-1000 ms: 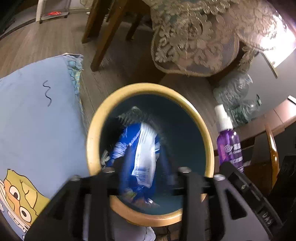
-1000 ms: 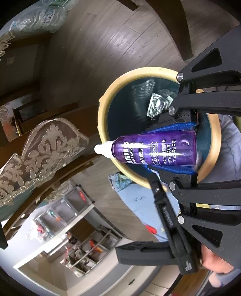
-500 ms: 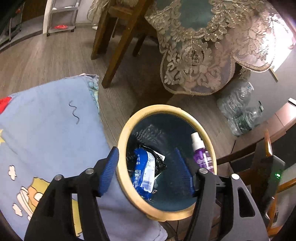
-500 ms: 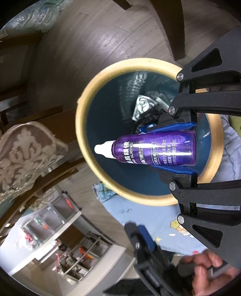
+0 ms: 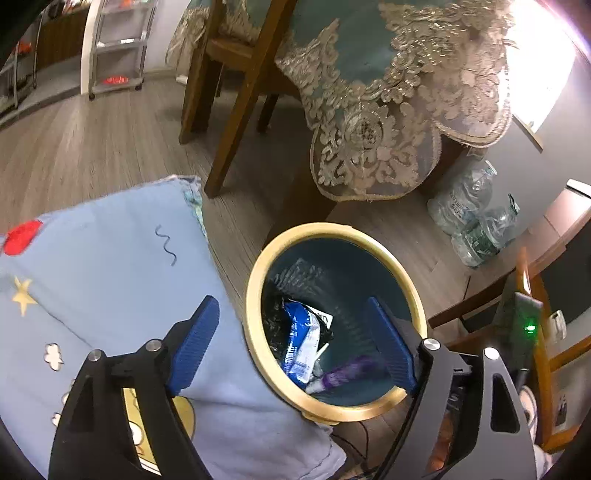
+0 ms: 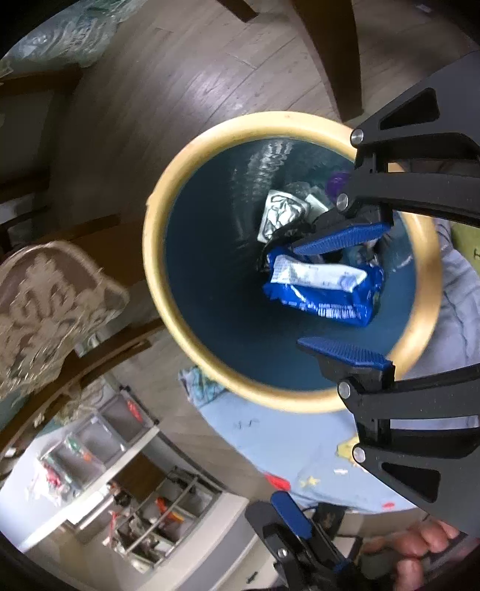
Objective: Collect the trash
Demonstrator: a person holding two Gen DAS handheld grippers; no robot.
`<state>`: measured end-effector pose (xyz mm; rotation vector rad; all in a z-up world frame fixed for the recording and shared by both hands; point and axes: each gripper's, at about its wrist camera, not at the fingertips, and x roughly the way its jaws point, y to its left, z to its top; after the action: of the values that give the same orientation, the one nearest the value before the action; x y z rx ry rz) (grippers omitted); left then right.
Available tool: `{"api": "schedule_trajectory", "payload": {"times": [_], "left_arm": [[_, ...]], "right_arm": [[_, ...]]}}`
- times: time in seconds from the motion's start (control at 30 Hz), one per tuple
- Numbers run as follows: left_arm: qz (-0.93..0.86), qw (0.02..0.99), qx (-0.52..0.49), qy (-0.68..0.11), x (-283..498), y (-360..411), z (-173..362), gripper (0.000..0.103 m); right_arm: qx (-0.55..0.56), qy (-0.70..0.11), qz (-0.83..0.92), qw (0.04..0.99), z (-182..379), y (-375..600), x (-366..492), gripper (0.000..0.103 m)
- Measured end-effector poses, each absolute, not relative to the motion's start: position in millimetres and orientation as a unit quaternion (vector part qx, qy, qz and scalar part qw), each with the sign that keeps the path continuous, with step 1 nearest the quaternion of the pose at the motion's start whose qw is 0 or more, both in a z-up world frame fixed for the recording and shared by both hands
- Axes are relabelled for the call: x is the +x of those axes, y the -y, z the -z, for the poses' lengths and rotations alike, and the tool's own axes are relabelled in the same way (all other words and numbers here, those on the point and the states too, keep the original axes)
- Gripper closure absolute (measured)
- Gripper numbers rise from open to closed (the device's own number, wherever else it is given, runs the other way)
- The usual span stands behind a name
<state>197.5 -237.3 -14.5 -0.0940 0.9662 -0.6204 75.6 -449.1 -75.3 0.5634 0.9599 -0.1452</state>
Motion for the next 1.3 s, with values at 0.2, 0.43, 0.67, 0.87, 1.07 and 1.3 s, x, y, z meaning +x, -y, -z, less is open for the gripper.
{"api": "schedule_trajectory", "payload": {"times": [0.2, 0.43, 0.67, 0.87, 1.07, 1.3], "left_arm": [[0.277, 0.865, -0.009, -0.418, 182.3, 229.1, -5.1, 0.011], [0.274, 0.882, 0.03, -0.382, 156.9, 224.6, -25.2, 0.006], [0.287, 0.887, 0.058, -0.356, 119.5, 219.2, -37.6, 0.006], [0.288, 0.891, 0.048, -0.347, 94.3, 210.9, -39.2, 0.006], [0.291, 0.892, 0.056, -0.341, 82.5, 211.7, -36.4, 0.006], [0.291, 0.893, 0.065, -0.338, 80.6, 214.6, -35.1, 0.006]], "right_arm": [[0.24, -0.427, 0.061, 0.87, 37.3, 438.9, 54.0, 0.036], [0.195, -0.4, 0.063, 0.894, 0.6, 427.5, 19.6, 0.018], [0.137, -0.35, 0.077, 0.924, -23.9, 415.0, -19.8, 0.009], [0.119, -0.335, 0.076, 0.932, -28.6, 408.7, -28.1, 0.008], [0.127, -0.332, 0.072, 0.932, -27.7, 409.2, -34.1, 0.007], [0.129, -0.332, 0.073, 0.932, -25.8, 409.0, -33.2, 0.007]]}}
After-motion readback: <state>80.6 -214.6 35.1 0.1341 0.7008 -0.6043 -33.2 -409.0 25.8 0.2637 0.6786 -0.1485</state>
